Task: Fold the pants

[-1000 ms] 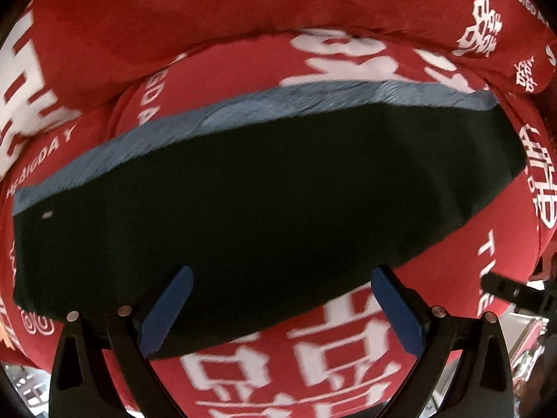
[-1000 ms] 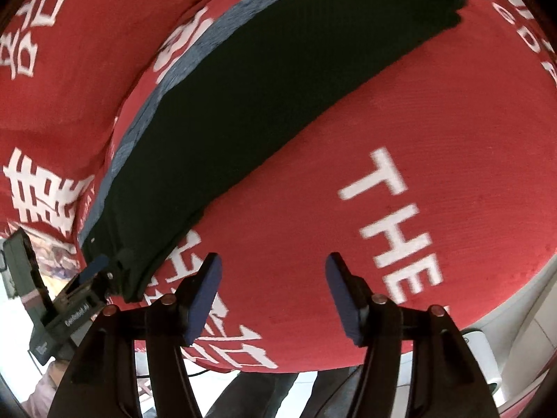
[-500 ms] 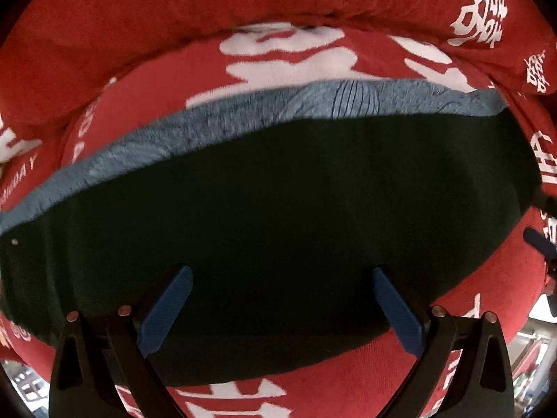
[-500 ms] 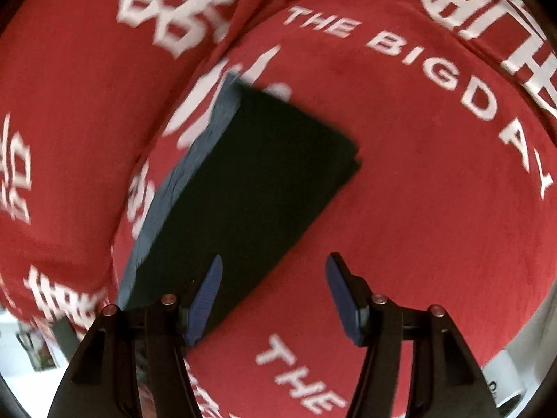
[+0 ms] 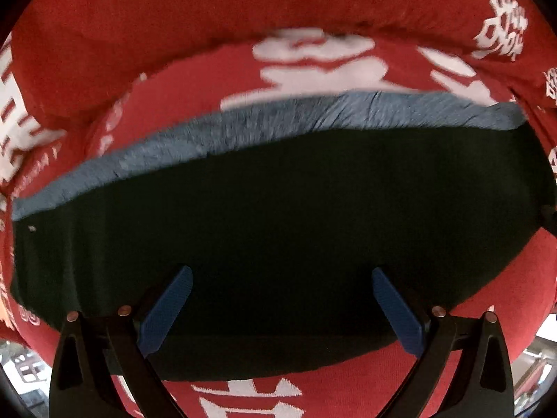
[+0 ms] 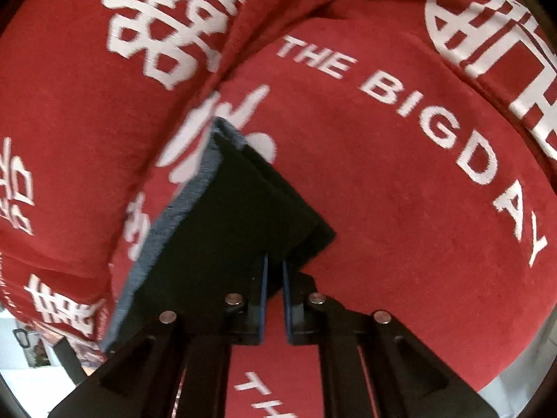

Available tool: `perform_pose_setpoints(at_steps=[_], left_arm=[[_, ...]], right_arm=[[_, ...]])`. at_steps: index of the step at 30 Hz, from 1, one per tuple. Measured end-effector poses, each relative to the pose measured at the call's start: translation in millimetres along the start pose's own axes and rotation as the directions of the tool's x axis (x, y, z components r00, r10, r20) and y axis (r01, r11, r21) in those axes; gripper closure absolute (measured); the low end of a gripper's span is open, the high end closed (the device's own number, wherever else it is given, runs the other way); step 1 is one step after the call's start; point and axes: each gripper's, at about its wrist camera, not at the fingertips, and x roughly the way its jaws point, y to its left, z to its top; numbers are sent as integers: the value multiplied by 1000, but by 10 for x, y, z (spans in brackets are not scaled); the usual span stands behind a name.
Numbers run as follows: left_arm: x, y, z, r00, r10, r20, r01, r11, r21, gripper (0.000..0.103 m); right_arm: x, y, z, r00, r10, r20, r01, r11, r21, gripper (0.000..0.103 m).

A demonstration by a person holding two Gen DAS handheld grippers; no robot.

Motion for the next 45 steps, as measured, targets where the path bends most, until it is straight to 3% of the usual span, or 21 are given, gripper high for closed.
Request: perform_pose_setpoints(at_steps=[4, 8, 11, 13, 33, 40, 45], left_arm=[[35, 4, 13, 1000, -3, -2, 3, 1000, 0, 0], [31, -14, 18, 1000, 11, 3, -11, 1000, 16, 0], [12, -19, 4, 1000, 13, -2, -13, 1000, 14, 0], [2, -22, 23, 1000, 15, -5, -15, 1000, 17, 0], [28, -152, 124, 999, 25, -27, -25, 1000, -1, 0], [-68, -108, 584, 998, 40, 54, -38, 998, -40, 0], [140, -30, 903, 993, 107, 54, -104, 993, -58, 0]], right_arm=[[-34, -152, -86, 997, 78, -27, -77, 996, 51, 91], [17, -129, -286, 977, 173, -123, -168, 984, 53, 90], [82, -71, -451, 970, 172, -173, -168, 985, 37, 73], [128, -30, -530, 968, 164, -188, -163, 986, 24, 53], [280, 108, -577, 956, 196, -220, -202, 979, -2, 53], [301, 102, -585, 952, 208, -223, -212, 977, 7, 53], [292, 73, -573, 949, 222, -223, -223, 975, 19, 52]])
